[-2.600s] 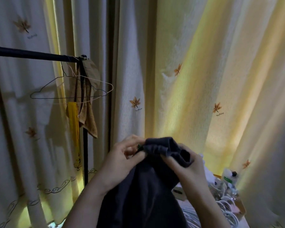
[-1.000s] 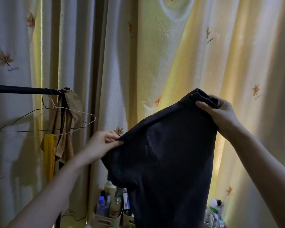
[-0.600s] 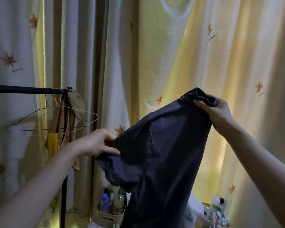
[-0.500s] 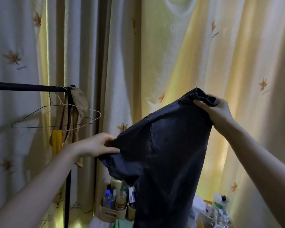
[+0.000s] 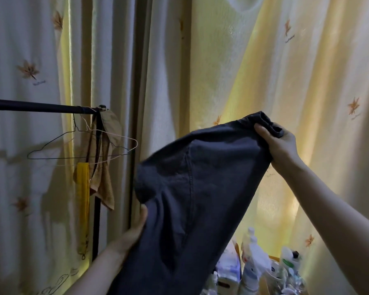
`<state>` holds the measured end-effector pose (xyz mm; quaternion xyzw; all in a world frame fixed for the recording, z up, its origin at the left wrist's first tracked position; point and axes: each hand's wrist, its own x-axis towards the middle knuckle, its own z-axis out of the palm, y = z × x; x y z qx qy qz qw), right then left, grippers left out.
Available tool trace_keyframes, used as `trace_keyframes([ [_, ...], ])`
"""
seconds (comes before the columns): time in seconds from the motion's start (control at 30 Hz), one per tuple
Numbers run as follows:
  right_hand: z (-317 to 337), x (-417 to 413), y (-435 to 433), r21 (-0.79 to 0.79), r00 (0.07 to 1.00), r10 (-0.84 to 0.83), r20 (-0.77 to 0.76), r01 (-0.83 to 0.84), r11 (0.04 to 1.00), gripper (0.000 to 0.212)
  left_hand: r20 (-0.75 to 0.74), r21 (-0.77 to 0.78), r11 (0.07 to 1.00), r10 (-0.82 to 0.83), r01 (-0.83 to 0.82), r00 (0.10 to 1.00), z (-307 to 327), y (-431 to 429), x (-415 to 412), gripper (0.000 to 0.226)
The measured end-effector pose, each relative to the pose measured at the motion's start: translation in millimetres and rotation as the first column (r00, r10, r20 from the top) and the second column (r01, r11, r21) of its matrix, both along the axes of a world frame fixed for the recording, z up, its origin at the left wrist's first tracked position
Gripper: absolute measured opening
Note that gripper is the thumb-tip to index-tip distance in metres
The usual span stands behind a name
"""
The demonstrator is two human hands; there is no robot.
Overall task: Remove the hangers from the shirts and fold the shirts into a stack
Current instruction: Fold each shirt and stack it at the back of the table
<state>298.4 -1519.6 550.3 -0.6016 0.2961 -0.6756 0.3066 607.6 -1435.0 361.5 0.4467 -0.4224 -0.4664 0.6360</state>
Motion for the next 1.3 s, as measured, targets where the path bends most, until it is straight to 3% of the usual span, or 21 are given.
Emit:
trace_keyframes([
  [0.07,-6.4,2.0,-1.9,0.039,1.0,0.012,0.001,-0.012,0.999,0.008,-0.078,0.052,0.995,-0.078,0.082,0.994,-7.5,1.3,-11.5,0.014],
  [0.13,-9.6,0.1,-2.4,0.064,1.0,0.005,0.002,-0.005,0.998,0.012,-0.169,0.074,0.984,-0.148,0.162,0.974,-0.4,3.1,-13.1,0.03],
  [0.2,-13.5,-2.1,-3.3,0.076,1.0,-0.002,0.002,0.002,0.997,0.014,-0.165,0.093,0.982,-0.146,0.162,0.975,-0.2,1.8,-3.9,0.041],
  [0.3,-26.1,-0.2,-8.2,0.114,0.999,-0.039,-0.019,0.041,0.993,0.018,-0.117,0.187,0.982,-0.014,0.035,0.993,-15.7,0.0,1.5,0.065],
  [0.37,-36.4,4.3,-12.8,0.16,0.999,-0.05,-0.018,0.052,0.986,0.017,-0.052,0.138,0.987,0.086,-0.078,0.995,-27.5,0.5,2.3,0.079],
  [0.4,-40.5,6.7,-15.2,0.19,0.999,-0.048,-0.009,0.049,0.981,0.017,-0.032,0.08,0.991,0.113,-0.111,0.993,-30.2,1.9,4.4,0.077],
  [0.53,-49.4,20.2,-25.0,0.269,1.0,0.028,0.014,-0.031,0.963,0.019,0.084,-0.07,0.997,0.05,-0.045,0.995,-29.2,11.0,22.5,0.027],
  [0.63,-45.5,45.4,-32.2,0.257,0.986,0.162,0.045,-0.168,0.952,0.031,0.262,-0.133,0.985,0.14,-0.108,0.955,-11.6,20.4,49.0,0.034],
  [0.73,-30.9,78.6,-36.9,0.218,0.952,0.29,0.093,-0.304,0.927,0.036,0.417,-0.257,0.927,0.36,-0.272,0.835,14.5,24.3,80.7,0.058],
  [0.83,-15.7,108.9,-40.7,0.187,0.902,0.409,0.137,-0.429,0.884,0.031,0.485,-0.398,0.804,0.594,-0.442,0.642,40.8,29.9,104.3,0.067],
  [0.9,-10.5,124.6,-43.7,0.165,0.869,0.473,0.146,-0.493,0.854,0.033,0.499,-0.442,0.738,0.675,-0.51,0.544,47.4,35.1,114.9,0.063],
  [1.03,-21.4,137.1,-47.7,0.171,0.801,0.585,0.128,-0.599,0.782,0.037,0.617,-0.495,0.661,0.724,-0.564,0.308,22.2,50.7,119.9,0.032],
  [1.1,-39.6,129.2,-49.2,0.213,0.766,0.636,0.09,-0.639,0.739,0.036,0.684,-0.529,0.676,0.697,-0.513,0.214,-2.9,57.2,110.4,0.023],
  [1.17,-66.2,112.0,-48.7,0.279,0.745,0.663,0.071,-0.653,0.704,0.042,0.793,-0.49,0.801,0.574,-0.343,0.207,-29.7,62.4,93.6,0.02],
  [1.23,-96.8,87.5,-44.9,0.344,0.747,0.663,0.039,-0.633,0.693,0.05,0.93,-0.262,0.958,0.283,-0.118,0.234,-57.4,64.7,68.1,0.021],
  [1.3,-130.0,55.5,-38.4,0.428,0.735,0.678,0.013,-0.617,0.66,0.063,0.957,0.042,0.996,-0.064,0.083,0.281,-88.0,63.9,33.1,0.024],
])
